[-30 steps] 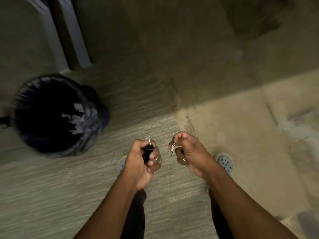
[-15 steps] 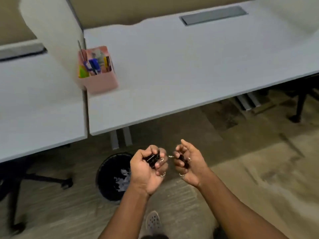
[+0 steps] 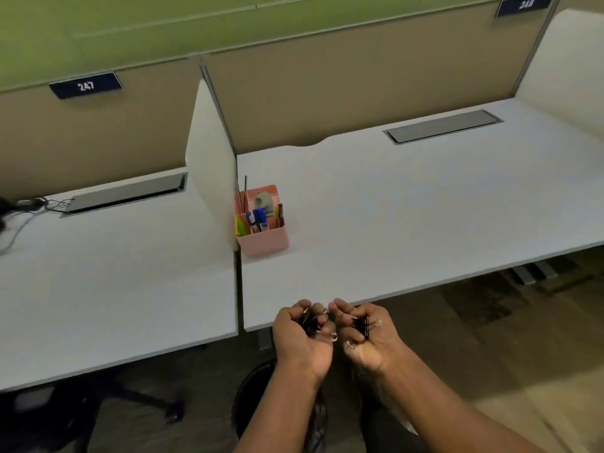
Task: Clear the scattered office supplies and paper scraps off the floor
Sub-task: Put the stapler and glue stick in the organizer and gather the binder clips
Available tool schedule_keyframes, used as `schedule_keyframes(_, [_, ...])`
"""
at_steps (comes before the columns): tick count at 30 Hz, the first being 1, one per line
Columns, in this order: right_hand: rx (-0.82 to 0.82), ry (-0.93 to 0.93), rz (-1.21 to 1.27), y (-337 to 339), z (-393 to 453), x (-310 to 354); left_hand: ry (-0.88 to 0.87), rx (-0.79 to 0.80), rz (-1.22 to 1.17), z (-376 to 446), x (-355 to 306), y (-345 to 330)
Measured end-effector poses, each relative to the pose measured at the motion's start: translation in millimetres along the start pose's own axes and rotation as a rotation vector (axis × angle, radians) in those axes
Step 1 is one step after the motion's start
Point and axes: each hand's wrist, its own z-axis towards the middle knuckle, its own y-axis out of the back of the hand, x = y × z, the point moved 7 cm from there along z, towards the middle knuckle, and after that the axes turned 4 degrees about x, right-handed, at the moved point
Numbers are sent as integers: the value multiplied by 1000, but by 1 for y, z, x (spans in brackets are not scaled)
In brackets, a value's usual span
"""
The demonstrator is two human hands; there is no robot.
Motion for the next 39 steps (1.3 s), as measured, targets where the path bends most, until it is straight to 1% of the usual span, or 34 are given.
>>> schedule_keyframes(1, [-15, -8, 20, -7, 13, 2, -35, -30, -8, 10, -5, -8])
schedule_keyframes(3, [12, -28, 82, -26, 39, 7, -122, -74, 0, 33, -17, -26])
schedule_keyframes(5, [41, -41, 91, -48, 66, 20, -218, -108, 95, 59, -34, -46])
schedule_keyframes(7, [66, -49, 33, -71, 90, 37, -289, -150, 248, 86, -49, -65])
schedule_keyframes(9, [91, -59, -84, -92, 108, 53, -367, -208, 439, 111, -61, -82])
schedule_keyframes(12, [122, -110, -196, -119, 133, 74, -532, -273, 706, 143, -76, -112])
schedule_keyframes(15, [213, -184, -146, -148, 161, 86, -677, -256, 956, 167, -87, -145])
schedule_keyframes(18, [330, -250, -33, -171, 186, 95, -794, -210, 1273, 183, -91, -169])
schedule_keyframes(21, [366, -283, -76, -180, 215, 102, -900, -204, 1461, 196, -98, -180])
schedule_keyframes(25, [302, -367, -208, -181, 252, 108, -928, -269, 1587, 217, -110, -180])
schedule_keyframes(27, [214, -333, -331, -172, 273, 116, -907, -297, 1611, 224, -114, -174])
schedule_keyframes(29, [143, -300, -394, -166, 288, 124, -908, -335, 1613, 226, -121, -166])
schedule_keyframes(32, [79, -266, -490, -159, 308, 134, -986, -461, 1578, 224, -141, -148])
schedule_keyframes(35, [-2, -241, -635, -150, 325, 144, -1005, -651, 1558, 217, -163, -120])
schedule_keyframes(37, [-50, -254, -651, -146, 336, 147, -943, -743, 1566, 217, -173, -100])
schedule_keyframes(39, [-71, -267, -671, -145, 345, 150, -807, -805, 1576, 222, -180, -79])
